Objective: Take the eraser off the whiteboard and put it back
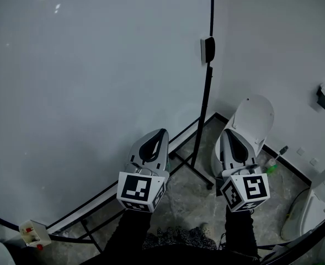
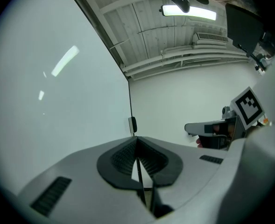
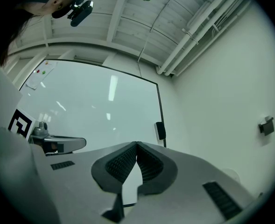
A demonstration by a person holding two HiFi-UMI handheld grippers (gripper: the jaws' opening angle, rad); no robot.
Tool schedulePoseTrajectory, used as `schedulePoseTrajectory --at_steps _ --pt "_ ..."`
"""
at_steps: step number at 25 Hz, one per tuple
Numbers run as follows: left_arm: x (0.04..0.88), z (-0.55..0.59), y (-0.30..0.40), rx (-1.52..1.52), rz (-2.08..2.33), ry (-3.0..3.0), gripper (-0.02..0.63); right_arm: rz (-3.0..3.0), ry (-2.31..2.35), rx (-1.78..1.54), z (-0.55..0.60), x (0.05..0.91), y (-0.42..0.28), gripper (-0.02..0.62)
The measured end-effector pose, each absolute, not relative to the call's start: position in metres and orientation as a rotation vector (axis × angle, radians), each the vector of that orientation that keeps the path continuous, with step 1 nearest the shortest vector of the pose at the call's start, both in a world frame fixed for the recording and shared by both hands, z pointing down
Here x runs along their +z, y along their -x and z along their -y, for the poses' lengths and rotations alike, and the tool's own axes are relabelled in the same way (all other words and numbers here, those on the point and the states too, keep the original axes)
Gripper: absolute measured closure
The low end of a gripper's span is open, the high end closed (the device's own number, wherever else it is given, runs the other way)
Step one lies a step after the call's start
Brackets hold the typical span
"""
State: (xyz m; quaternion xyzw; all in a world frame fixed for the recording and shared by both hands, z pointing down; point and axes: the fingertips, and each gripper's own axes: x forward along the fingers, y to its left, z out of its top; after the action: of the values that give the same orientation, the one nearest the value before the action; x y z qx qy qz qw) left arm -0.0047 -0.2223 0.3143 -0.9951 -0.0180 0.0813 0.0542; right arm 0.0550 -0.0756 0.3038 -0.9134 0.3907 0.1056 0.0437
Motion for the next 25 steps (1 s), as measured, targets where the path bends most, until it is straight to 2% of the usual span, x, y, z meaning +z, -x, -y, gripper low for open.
schedulePoseTrajectory --at_steps 25 --pt "0.310 0.166 -0.141 0.256 -0.455 2.987 0.600 -1.608 2.544 0.314 0.036 0.294 -0.239 0.586"
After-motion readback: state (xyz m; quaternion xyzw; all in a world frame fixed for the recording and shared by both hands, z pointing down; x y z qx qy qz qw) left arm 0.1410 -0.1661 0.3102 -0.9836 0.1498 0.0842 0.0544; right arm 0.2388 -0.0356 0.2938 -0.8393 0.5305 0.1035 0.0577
